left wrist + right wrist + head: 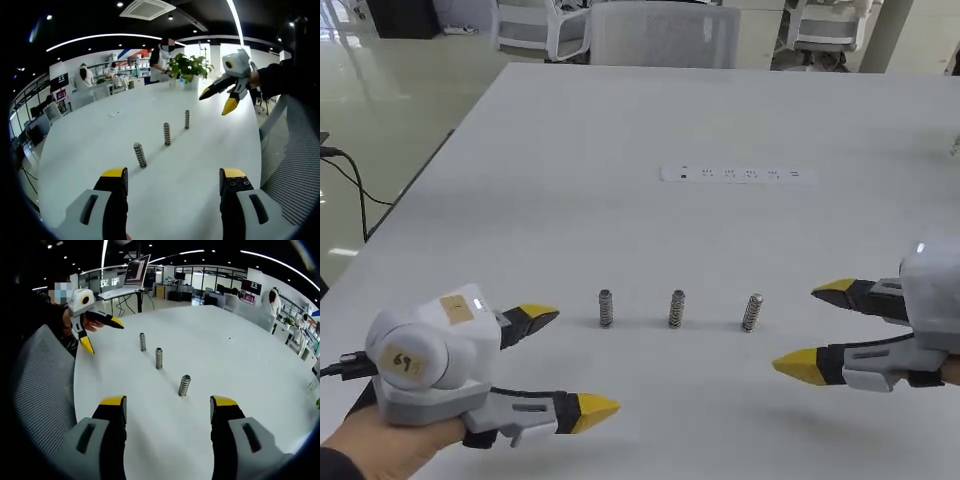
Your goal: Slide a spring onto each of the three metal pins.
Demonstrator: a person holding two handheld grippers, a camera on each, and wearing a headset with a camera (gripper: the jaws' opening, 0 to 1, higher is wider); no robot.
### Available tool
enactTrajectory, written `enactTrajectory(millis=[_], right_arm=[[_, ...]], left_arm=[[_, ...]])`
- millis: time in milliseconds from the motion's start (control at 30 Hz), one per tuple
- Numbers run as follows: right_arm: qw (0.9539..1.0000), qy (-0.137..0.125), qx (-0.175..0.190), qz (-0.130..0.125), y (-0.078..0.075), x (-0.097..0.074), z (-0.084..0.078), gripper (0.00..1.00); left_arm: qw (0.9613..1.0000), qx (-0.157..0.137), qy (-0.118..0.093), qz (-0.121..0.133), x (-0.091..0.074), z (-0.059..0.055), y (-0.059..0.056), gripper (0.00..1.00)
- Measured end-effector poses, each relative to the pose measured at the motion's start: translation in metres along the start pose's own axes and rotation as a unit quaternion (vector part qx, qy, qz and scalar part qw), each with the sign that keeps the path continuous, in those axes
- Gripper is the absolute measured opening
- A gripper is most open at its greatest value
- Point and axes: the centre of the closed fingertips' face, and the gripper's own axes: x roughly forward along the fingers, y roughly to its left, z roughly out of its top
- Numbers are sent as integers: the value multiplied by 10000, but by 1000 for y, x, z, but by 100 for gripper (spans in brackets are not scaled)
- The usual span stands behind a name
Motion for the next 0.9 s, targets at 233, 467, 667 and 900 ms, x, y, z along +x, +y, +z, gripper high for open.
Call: enactTrajectory(millis=[233, 467, 667, 900], right_arm=[[9997, -158, 160, -83, 2, 1, -7, 73], [9988, -365, 241, -203, 2, 4, -4, 76], [9984, -435, 289, -214, 4, 6, -3, 78], [9982, -450, 341, -219, 6, 7, -3, 78]], left_arm=[[10000, -77, 3, 27, 0, -5, -2, 75], [9997, -214, -26, 86, -1, -8, -2, 76], [9993, -348, -69, 146, -1, -11, -1, 77], [9988, -426, -117, 190, -3, -11, 0, 78]])
